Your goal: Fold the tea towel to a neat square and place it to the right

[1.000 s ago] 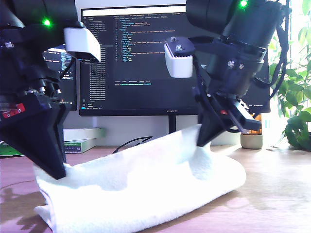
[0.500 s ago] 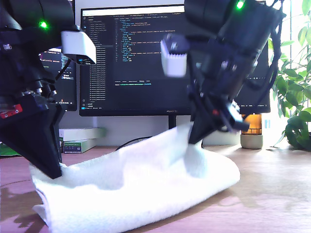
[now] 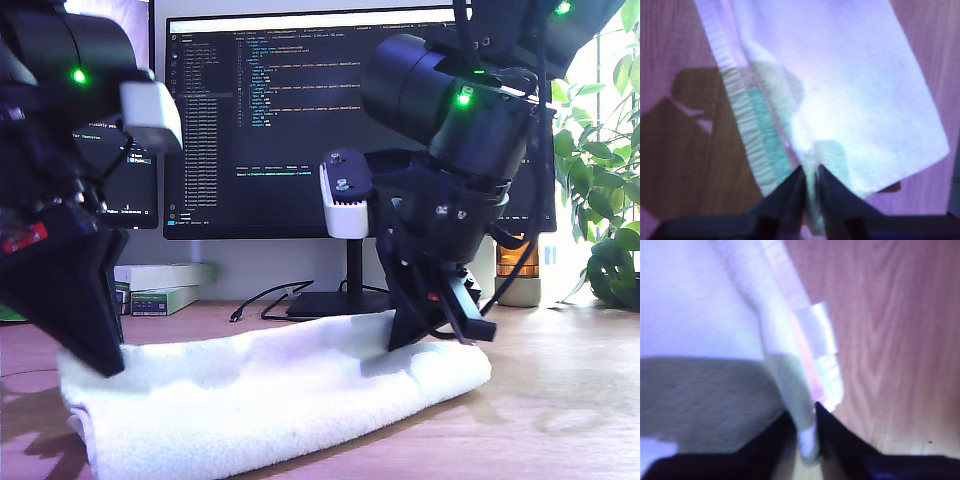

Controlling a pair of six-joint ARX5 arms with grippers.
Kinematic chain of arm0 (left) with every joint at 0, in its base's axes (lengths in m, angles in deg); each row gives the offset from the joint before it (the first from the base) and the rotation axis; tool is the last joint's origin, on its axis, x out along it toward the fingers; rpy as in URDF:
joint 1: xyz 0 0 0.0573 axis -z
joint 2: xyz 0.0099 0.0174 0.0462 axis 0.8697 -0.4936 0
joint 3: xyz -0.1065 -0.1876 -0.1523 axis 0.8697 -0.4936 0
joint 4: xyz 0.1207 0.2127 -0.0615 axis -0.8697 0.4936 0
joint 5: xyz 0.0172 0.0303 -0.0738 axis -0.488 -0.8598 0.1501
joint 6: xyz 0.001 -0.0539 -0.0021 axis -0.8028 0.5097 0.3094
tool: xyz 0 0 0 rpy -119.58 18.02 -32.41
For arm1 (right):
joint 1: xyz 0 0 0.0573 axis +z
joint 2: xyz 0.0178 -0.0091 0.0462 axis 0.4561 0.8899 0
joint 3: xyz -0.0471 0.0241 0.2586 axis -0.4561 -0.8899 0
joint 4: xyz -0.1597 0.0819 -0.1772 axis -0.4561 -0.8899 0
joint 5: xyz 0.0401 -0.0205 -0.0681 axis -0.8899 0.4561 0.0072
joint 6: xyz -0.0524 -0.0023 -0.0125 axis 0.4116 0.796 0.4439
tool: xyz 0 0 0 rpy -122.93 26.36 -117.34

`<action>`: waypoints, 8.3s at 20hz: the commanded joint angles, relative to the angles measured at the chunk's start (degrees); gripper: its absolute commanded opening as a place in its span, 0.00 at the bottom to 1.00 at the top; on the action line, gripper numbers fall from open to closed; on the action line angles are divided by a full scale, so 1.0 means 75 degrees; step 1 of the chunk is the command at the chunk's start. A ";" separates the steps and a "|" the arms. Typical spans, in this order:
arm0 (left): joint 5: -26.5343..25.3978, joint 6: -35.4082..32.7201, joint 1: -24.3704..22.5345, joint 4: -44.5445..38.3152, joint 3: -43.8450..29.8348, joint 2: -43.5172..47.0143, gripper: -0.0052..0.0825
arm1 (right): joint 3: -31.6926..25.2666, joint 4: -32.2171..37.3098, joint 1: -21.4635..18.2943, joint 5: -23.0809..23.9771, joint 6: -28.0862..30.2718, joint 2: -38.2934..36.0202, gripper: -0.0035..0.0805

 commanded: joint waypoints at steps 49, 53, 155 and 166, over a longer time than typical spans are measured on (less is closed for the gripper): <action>0.0437 0.4587 0.0291 -0.5718 -0.3663 0.1174 0.03 | -0.3535 0.3296 -0.0775 -0.2296 -0.9594 -0.2119 0.03; 0.0356 0.4622 0.0294 -0.5977 -0.3657 0.0452 0.03 | -0.3238 0.3334 -0.0772 -0.2291 -0.9699 -0.1603 0.03; 0.2381 0.5222 -0.0472 -0.8548 -0.3716 -0.0778 0.03 | -0.4535 0.3051 0.1644 -0.1740 0.2457 -0.3800 0.45; 0.2308 0.5310 -0.0472 -0.8702 -0.3631 -0.1020 0.03 | -0.4197 0.3885 0.1920 -0.1798 0.2798 -0.2538 0.45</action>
